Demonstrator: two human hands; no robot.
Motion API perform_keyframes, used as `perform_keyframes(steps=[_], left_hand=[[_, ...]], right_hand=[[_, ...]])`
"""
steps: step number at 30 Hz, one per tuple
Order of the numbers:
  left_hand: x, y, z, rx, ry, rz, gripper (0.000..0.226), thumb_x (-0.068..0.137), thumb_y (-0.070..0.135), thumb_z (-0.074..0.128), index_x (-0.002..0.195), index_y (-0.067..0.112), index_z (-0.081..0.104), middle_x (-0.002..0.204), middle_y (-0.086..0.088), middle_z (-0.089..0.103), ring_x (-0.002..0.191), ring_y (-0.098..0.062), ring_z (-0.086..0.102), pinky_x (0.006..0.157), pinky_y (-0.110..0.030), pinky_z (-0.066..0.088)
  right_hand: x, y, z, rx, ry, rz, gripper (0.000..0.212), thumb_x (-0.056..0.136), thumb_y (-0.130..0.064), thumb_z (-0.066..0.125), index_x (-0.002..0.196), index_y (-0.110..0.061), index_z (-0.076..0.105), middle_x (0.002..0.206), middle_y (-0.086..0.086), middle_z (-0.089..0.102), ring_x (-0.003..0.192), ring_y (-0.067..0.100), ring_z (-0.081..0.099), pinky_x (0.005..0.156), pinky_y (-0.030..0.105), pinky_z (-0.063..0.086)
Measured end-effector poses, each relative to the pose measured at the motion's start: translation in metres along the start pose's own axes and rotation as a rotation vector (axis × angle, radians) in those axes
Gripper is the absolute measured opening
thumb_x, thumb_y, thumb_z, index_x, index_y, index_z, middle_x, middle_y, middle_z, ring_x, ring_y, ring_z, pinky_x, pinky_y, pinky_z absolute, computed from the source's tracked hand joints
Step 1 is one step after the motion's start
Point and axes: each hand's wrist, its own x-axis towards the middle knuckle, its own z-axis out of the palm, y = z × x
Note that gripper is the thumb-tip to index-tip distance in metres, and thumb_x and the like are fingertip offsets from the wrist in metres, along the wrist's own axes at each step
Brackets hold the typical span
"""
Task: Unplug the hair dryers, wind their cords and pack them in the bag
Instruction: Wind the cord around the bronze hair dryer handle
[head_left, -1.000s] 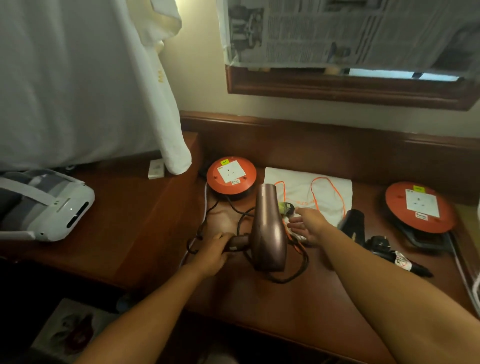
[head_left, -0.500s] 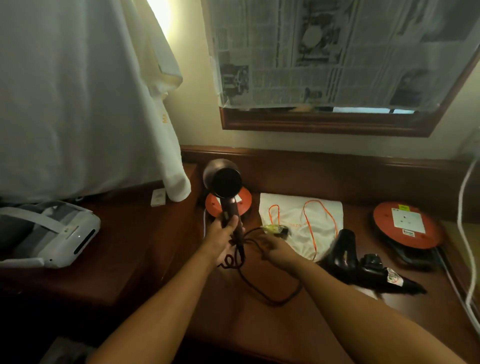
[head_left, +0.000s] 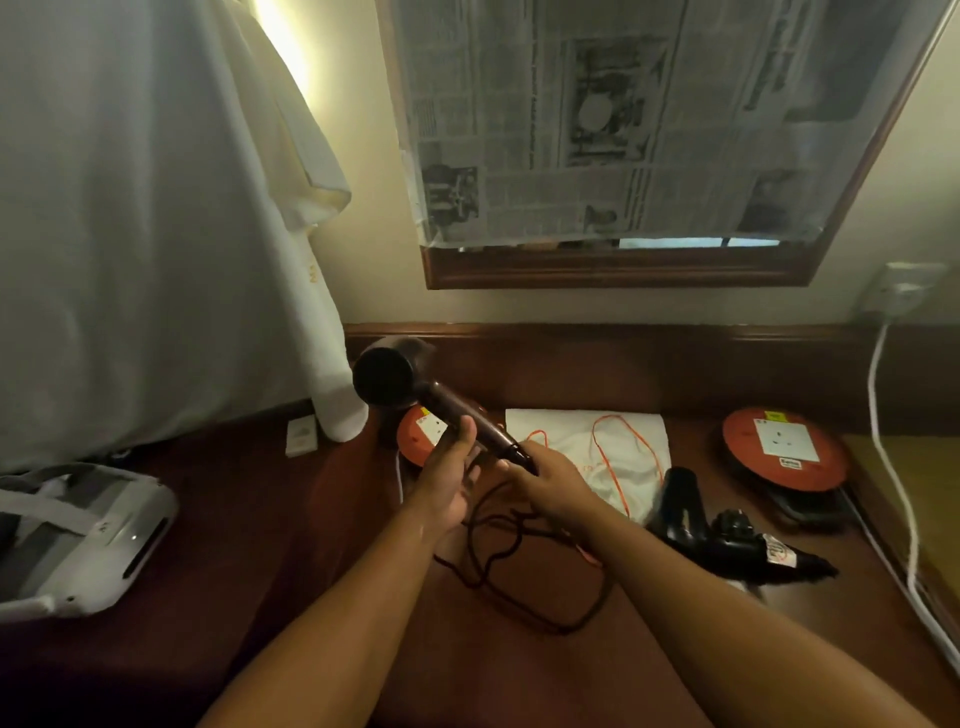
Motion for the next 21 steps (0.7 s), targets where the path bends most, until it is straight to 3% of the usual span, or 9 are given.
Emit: perform_keyframes(steps=[1,3,6,8,11,13,14,18,21], left_hand=[[0.001,0.003,0.000,0.066,0.000,0.005,0.033,0.097,0.040,0.045,0.115,0.015,0.058,0.117,-0.021,0.064,0.114,-0.036,0.057,0.106,-0.041,0.041],[0.006,0.007,-0.002,0.184,-0.033,0.018,0.050,0.090,0.050,0.049,0.122,0.013,0.059,0.126,-0.017,0.062,0.121,-0.027,0.056,0.111,-0.042,0.036],[0.008,0.021,-0.003,0.465,-0.019,0.070,0.042,0.094,0.050,0.047,0.111,0.015,0.064,0.113,-0.001,0.065,0.107,-0.015,0.058,0.091,-0.029,0.045],[0.013,0.029,-0.011,0.753,-0.002,0.163,0.048,0.095,0.051,0.046,0.109,0.011,0.068,0.106,-0.005,0.067,0.101,-0.020,0.061,0.087,-0.032,0.048],[0.012,0.040,-0.018,1.112,0.006,0.593,0.038,0.093,0.043,0.053,0.103,0.011,0.070,0.099,-0.006,0.071,0.095,-0.021,0.065,0.086,-0.034,0.052],[0.016,0.048,-0.015,1.370,-0.023,0.952,0.041,0.089,0.041,0.053,0.113,0.010,0.066,0.107,-0.008,0.068,0.101,-0.023,0.063,0.090,-0.030,0.048],[0.018,0.054,-0.012,1.506,-0.056,1.040,0.047,0.087,0.042,0.054,0.122,0.012,0.060,0.115,-0.009,0.064,0.109,-0.024,0.059,0.095,-0.034,0.045],[0.031,0.068,0.005,1.911,-0.197,0.804,0.071,0.085,0.051,0.056,0.146,0.025,0.030,0.138,-0.001,0.046,0.130,-0.021,0.041,0.110,-0.040,0.029],[0.042,0.082,0.019,1.976,-0.279,0.648,0.062,0.084,0.049,0.059,0.138,0.026,0.038,0.125,0.000,0.056,0.117,-0.021,0.052,0.102,-0.039,0.037]], right_hand=[[0.003,-0.001,-0.004,-0.032,0.028,-0.015,0.013,0.093,-0.030,0.059,0.095,-0.018,0.056,0.079,-0.003,0.055,0.072,0.012,0.050,0.055,0.012,0.035],[0.007,-0.006,-0.014,-0.082,0.087,-0.034,0.014,0.092,-0.032,0.060,0.091,-0.019,0.055,0.077,-0.004,0.055,0.067,0.009,0.049,0.054,0.013,0.035],[0.011,-0.008,-0.030,-0.121,0.143,-0.070,0.012,0.091,-0.031,0.061,0.089,-0.019,0.058,0.072,-0.007,0.055,0.066,0.010,0.051,0.053,0.012,0.032],[0.013,-0.007,-0.038,-0.126,0.163,-0.088,0.011,0.091,-0.031,0.061,0.090,-0.020,0.059,0.075,-0.005,0.057,0.071,0.014,0.054,0.055,0.015,0.033],[0.013,-0.006,-0.047,-0.117,0.196,-0.092,0.010,0.090,-0.031,0.063,0.088,-0.022,0.058,0.075,-0.004,0.058,0.070,0.014,0.055,0.055,0.019,0.037],[0.013,-0.009,-0.053,-0.113,0.192,-0.098,0.010,0.090,-0.029,0.063,0.092,-0.020,0.060,0.077,-0.001,0.060,0.068,0.011,0.054,0.054,0.015,0.038],[0.014,-0.011,-0.055,-0.116,0.187,-0.108,0.011,0.090,-0.028,0.063,0.093,-0.018,0.061,0.078,0.000,0.061,0.067,0.009,0.053,0.054,0.015,0.038],[0.018,-0.016,-0.064,-0.149,0.122,-0.141,0.011,0.090,-0.028,0.063,0.095,-0.018,0.062,0.078,-0.005,0.059,0.068,0.006,0.052,0.055,0.014,0.037],[0.022,-0.013,-0.073,-0.174,0.091,-0.160,0.014,0.089,-0.029,0.065,0.097,-0.017,0.064,0.082,0.000,0.062,0.074,0.016,0.057,0.064,0.031,0.046]])
